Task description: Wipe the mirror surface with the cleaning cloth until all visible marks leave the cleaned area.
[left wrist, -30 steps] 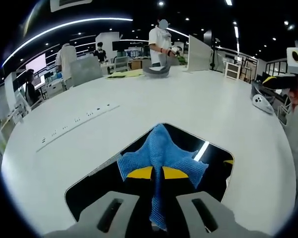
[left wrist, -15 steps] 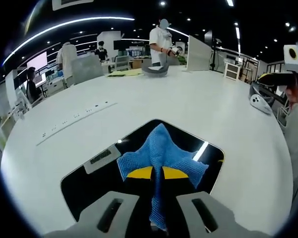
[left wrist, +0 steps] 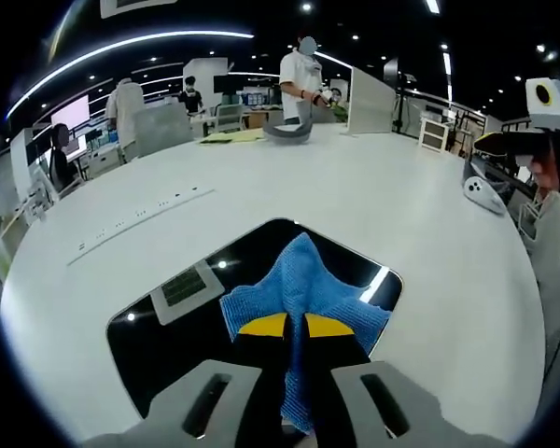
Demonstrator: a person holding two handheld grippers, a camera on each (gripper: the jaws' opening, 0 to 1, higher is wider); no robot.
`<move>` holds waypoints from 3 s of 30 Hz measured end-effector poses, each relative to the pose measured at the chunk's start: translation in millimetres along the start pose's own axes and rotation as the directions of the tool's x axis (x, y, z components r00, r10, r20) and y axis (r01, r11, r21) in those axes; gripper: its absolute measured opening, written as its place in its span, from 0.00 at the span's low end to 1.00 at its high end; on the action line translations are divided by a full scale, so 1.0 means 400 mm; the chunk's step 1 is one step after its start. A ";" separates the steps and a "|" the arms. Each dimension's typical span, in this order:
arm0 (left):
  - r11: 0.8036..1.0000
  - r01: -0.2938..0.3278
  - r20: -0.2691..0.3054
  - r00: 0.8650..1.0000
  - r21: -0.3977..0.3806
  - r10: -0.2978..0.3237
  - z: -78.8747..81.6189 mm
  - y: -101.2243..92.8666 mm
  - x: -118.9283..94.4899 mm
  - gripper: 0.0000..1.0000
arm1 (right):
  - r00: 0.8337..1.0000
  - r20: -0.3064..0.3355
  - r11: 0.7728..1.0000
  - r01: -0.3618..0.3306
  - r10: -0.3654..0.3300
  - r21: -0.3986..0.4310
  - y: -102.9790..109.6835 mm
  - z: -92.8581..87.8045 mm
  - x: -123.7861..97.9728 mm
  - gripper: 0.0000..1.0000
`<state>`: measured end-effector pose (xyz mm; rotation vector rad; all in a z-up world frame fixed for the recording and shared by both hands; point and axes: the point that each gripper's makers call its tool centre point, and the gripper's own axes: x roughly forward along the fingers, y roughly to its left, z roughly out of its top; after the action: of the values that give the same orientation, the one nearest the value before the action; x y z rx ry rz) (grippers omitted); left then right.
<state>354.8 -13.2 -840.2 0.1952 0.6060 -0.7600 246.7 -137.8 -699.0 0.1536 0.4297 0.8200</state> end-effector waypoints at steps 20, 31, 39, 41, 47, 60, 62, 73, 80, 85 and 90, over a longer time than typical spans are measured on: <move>1.000 0.018 0.007 1.000 -0.008 -0.018 -0.028 -0.056 -0.030 0.03 | 1.000 -0.003 1.000 -0.014 0.014 -0.007 0.003 0.011 0.014 1.00; 1.000 0.024 0.007 1.000 -0.009 -0.024 -0.033 -0.068 -0.039 0.03 | 0.999 -0.022 1.000 -0.026 0.025 -0.007 0.006 0.005 0.024 1.00; 1.000 0.031 0.002 1.000 -0.003 -0.031 -0.035 -0.073 -0.043 0.03 | 1.000 -0.007 1.000 -0.020 0.020 -0.016 0.003 0.014 0.023 1.00; 0.999 0.033 0.001 0.999 0.004 -0.033 -0.036 -0.073 -0.043 0.03 | 1.000 -0.013 1.000 -0.021 0.021 -0.008 0.002 0.010 0.024 1.00; 0.999 0.035 -0.001 0.999 0.003 -0.035 -0.037 -0.074 -0.044 0.03 | 1.000 -0.014 1.000 -0.024 0.024 -0.009 0.006 0.009 0.023 1.00; 0.999 0.039 0.001 0.999 0.015 -0.039 -0.039 -0.079 -0.048 0.03 | 1.000 -0.020 1.000 -0.022 0.022 -0.013 0.008 0.007 0.023 1.00; 0.999 0.040 0.002 0.999 0.015 -0.040 -0.039 -0.080 -0.049 0.03 | 1.000 -0.022 1.000 -0.020 0.020 -0.014 0.008 0.007 0.023 1.00; 0.998 0.059 0.004 0.998 0.038 -0.059 -0.043 -0.083 -0.054 0.03 | 1.000 -0.025 1.000 -0.015 0.015 -0.020 0.008 0.009 0.025 1.00; 0.997 0.068 0.008 0.998 0.044 -0.068 -0.049 -0.080 -0.062 0.03 | 1.000 -0.025 1.000 -0.012 0.012 -0.021 0.011 0.013 0.026 1.00; 0.997 0.063 0.013 0.998 0.034 -0.064 -0.053 -0.076 -0.068 0.03 | 1.000 -0.027 1.000 -0.015 0.015 -0.025 0.016 0.012 0.026 1.00; 0.997 0.064 0.013 0.998 0.031 -0.064 -0.055 -0.074 -0.071 0.03 | 1.000 -0.025 1.000 -0.019 0.018 -0.021 0.018 0.016 0.028 0.99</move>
<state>308.5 -9.4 -840.1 0.1990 0.5901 -0.8321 251.5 -124.4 -694.6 0.1282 0.4439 0.8449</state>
